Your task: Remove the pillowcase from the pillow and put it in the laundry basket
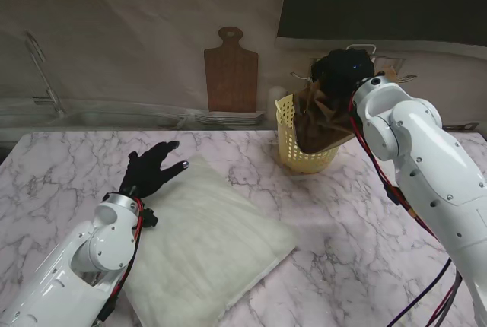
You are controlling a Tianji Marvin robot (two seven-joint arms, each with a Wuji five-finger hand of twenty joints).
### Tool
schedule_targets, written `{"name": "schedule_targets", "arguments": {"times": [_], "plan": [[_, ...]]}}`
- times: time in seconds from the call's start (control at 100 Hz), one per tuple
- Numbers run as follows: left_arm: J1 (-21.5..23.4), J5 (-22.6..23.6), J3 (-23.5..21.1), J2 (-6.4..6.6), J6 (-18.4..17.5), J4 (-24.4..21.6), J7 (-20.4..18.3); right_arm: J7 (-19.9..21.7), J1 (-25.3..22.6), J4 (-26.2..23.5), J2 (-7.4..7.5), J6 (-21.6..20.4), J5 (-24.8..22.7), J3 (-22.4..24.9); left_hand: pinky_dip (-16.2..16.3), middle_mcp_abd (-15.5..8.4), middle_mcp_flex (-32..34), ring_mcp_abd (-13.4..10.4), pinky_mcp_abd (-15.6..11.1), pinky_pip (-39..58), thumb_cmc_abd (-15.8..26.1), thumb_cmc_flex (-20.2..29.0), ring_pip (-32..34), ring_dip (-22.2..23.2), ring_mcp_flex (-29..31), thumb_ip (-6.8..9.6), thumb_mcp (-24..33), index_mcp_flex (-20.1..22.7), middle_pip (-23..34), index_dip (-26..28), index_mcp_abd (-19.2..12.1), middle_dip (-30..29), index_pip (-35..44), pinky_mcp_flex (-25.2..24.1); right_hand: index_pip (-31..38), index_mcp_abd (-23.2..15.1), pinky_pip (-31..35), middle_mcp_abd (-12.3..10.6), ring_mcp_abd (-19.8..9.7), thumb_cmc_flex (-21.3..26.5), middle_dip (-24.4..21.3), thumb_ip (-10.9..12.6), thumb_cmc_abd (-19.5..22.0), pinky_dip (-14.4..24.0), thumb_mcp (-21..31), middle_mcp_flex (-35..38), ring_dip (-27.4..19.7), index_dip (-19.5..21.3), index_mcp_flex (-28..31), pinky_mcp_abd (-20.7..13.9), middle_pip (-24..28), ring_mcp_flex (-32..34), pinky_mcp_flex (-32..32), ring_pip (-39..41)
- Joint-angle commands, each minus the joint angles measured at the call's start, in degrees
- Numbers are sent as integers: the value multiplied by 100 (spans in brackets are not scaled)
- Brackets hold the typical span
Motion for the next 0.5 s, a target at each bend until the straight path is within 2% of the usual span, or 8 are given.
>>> {"name": "schedule_targets", "arguments": {"times": [0.0, 0.26, 0.49], "plan": [[1, 18, -12, -10, 1, 45, -73, -2, 151, 38, -43, 89, 29, -6, 119, -16, -258, -82, 108, 2620, 284, 108, -49, 64, -149, 33, -72, -124, -66, 47, 25, 15, -87, -36, 418, -208, 295, -180, -351, 421, 180, 34, 485, 119, 271, 16, 223, 359, 462, -558, 450, 174, 229, 278], [-14, -10, -63, -20, -28, 143, -18, -235, 686, 380, -64, 74, -47, -313, 123, -8, -257, -86, 107, 2610, 289, 109, -48, 64, -150, 33, -73, -121, -65, 47, 29, 14, -87, -45, 394, -264, 299, -239, -382, 403, 211, 42, 551, 132, 220, -10, 216, 381, 438, -580, 442, 170, 159, 267], [-37, -38, -89, -27, -22, 207, 1, -513, 1243, 1100, -106, 79, 152, -833, 124, -8, -263, -75, 104, 2603, 289, 117, -51, 65, -160, 35, -71, -126, -66, 46, 29, 14, -89, -51, 370, -342, 285, -315, -429, 374, 220, 53, 633, 144, 151, -45, 185, 387, 408, -624, 429, 168, 83, 184]]}}
